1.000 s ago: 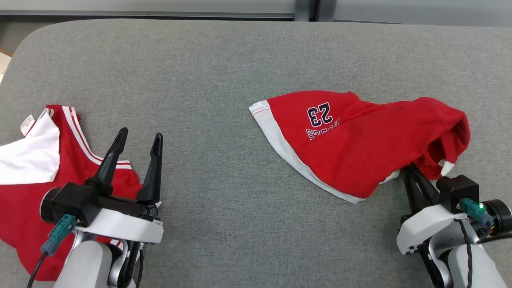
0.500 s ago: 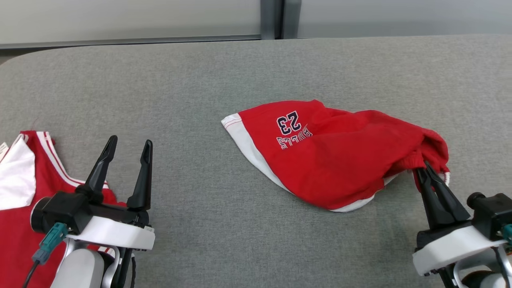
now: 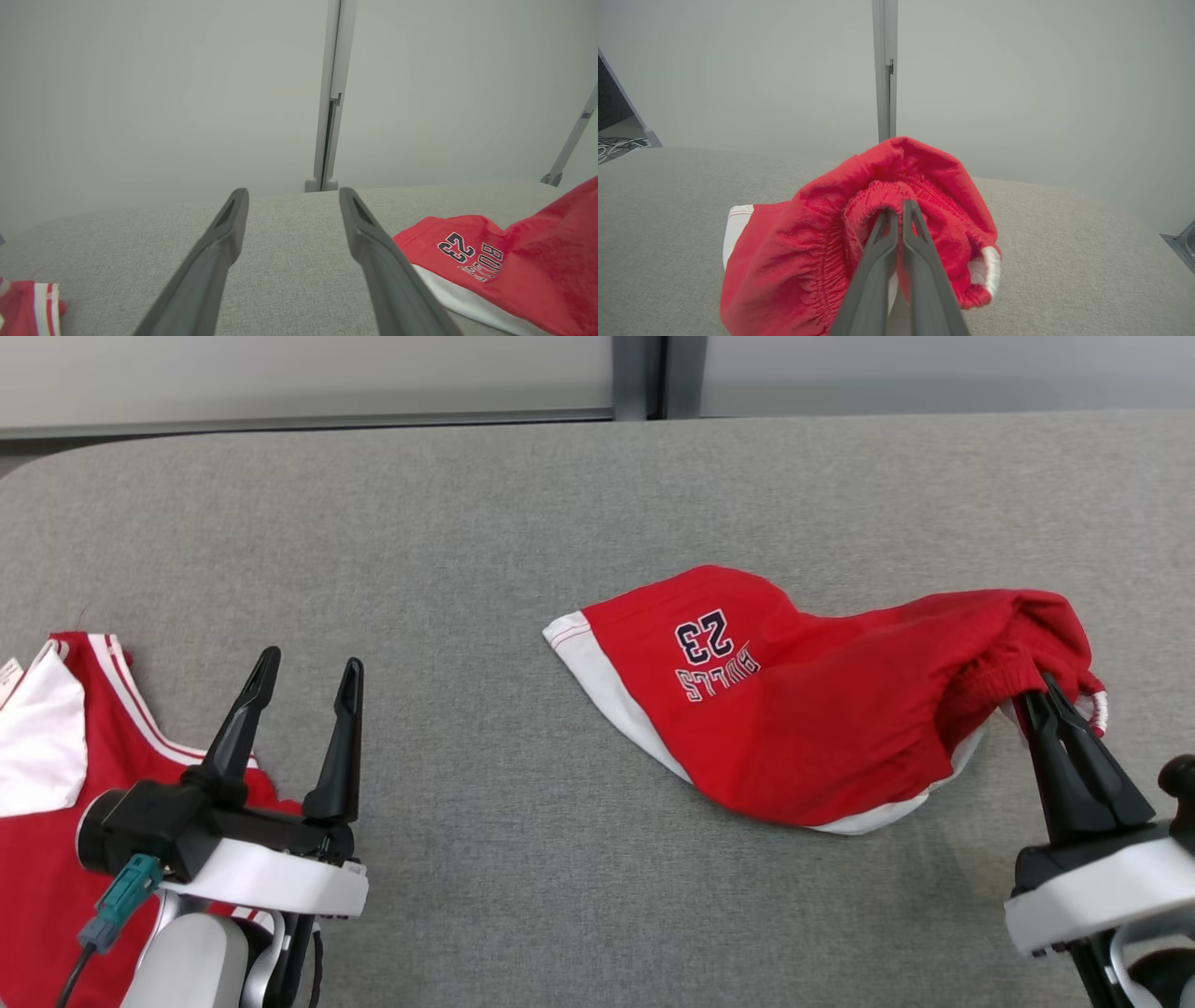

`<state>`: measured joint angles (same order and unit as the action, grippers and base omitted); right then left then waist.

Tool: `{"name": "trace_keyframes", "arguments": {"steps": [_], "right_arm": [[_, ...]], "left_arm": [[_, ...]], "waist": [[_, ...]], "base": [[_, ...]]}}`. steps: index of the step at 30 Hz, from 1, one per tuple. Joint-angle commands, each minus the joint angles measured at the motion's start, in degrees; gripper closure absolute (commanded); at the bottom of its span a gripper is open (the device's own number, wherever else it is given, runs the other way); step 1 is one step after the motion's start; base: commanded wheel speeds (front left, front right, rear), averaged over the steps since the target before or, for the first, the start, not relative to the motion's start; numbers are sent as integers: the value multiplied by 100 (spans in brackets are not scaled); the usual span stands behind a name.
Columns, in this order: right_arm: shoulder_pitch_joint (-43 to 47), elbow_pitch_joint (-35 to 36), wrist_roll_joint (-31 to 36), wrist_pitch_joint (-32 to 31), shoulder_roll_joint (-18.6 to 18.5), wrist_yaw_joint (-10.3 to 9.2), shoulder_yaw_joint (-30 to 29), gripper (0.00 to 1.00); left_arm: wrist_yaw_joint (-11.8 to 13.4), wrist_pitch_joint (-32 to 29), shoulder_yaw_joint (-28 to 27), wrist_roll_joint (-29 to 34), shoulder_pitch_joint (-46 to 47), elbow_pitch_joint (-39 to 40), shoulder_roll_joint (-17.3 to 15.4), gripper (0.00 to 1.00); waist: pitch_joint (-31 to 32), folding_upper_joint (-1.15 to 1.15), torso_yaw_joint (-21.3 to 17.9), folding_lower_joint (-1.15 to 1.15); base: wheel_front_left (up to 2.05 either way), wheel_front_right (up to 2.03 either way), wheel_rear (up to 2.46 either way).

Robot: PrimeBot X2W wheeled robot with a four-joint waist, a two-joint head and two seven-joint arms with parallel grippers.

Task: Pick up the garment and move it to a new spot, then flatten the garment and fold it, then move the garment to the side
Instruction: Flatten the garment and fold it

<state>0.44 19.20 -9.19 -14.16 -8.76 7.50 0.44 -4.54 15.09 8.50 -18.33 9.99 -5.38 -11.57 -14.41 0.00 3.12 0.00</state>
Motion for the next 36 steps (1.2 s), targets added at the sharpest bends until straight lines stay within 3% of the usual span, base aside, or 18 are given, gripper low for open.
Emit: {"name": "trace_keyframes", "arguments": {"steps": [1, 15, 16, 17, 18, 26, 36], "right_arm": [[-169, -115, -47, 25, -32, -2, -2, 100], [-1491, -1829, -210, 472, -275, -2, 468, 100], [-1602, -1955, -172, 583, -271, -2, 491, 92], [-1679, -2082, -118, 696, -261, -2, 506, 53], [-1752, -2184, -77, 825, -234, -2, 514, 0], [-1728, -2541, 49, 1548, -70, -2, 462, 0], [-582, -1747, 45, 1679, 165, -2, 320, 0]], "left_arm": [[-30, 8, 15, 7, 125, 23, -5, 0], [-162, 8, 179, -53, 554, -85, 71, 0], [-171, 9, 169, -53, 573, -92, 72, 0], [-175, 9, 154, -50, 582, -106, 70, 0], [-182, 9, 146, -45, 586, -119, 72, 0], [-187, 8, 56, 20, 464, -195, 73, 0], [-69, 9, -190, 53, 17, -231, 66, 0]], "waist": [[-124, 0, 114, 0], [-681, 0, 674, 0], [-690, 0, 672, 0], [-689, 0, 662, 0], [-683, 0, 647, 0], [-451, 0, 414, 0], [133, 0, 115, 0]], "base": [[0, 0, 0], [0, 0, 0], [0, 0, 0], [0, 0, 0], [0, 0, 0], [0, 0, 0], [0, 0, 0]]}}
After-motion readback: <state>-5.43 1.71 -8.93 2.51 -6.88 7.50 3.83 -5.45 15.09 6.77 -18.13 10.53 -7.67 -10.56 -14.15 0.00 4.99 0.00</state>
